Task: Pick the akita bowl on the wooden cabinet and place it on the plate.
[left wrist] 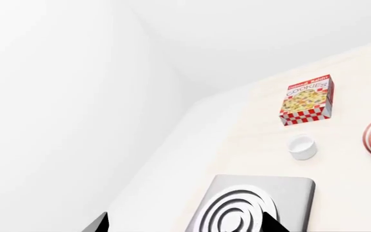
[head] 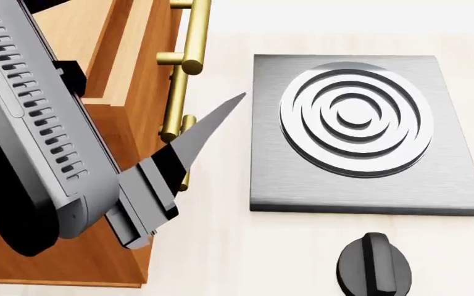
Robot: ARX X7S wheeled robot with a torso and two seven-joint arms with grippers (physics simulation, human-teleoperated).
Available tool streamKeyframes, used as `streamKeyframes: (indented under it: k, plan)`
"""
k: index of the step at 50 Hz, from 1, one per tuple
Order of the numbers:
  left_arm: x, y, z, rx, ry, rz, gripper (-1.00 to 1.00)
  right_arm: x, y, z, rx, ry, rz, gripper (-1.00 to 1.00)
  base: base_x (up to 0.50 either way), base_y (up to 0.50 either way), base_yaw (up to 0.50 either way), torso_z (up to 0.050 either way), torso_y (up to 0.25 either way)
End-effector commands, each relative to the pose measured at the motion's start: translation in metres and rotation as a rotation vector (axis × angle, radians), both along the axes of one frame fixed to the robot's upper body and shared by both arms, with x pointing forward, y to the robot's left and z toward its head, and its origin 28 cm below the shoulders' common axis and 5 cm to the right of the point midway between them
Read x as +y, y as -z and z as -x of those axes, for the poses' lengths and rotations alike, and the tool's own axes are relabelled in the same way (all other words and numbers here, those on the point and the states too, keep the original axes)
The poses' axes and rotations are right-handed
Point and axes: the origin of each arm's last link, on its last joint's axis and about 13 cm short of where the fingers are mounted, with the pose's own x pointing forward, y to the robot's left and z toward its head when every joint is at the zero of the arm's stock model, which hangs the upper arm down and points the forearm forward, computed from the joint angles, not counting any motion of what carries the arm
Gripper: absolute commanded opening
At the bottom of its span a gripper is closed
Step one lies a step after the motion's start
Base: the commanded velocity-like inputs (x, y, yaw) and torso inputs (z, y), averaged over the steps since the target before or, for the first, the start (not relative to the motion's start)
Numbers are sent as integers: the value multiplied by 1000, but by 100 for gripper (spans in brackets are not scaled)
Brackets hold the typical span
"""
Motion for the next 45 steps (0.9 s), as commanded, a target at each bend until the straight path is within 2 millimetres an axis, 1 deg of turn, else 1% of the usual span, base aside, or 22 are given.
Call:
streamKeyframes:
  k: [1, 20, 45]
  plan:
    - [-3, -1, 0, -3, 37, -1, 100, -2, 0, 1, -27, -8, 26, -100, 0, 0, 0, 0, 10]
    - [-3, 1, -2, 0, 35, 1, 100, -3, 10, 0, -11, -2, 7, -100, 0, 0, 0, 0, 0]
    - [-1, 2, -3, 4, 31, 4, 100, -5, 9, -5, -5, -6, 9, -100, 0, 0, 0, 0, 0]
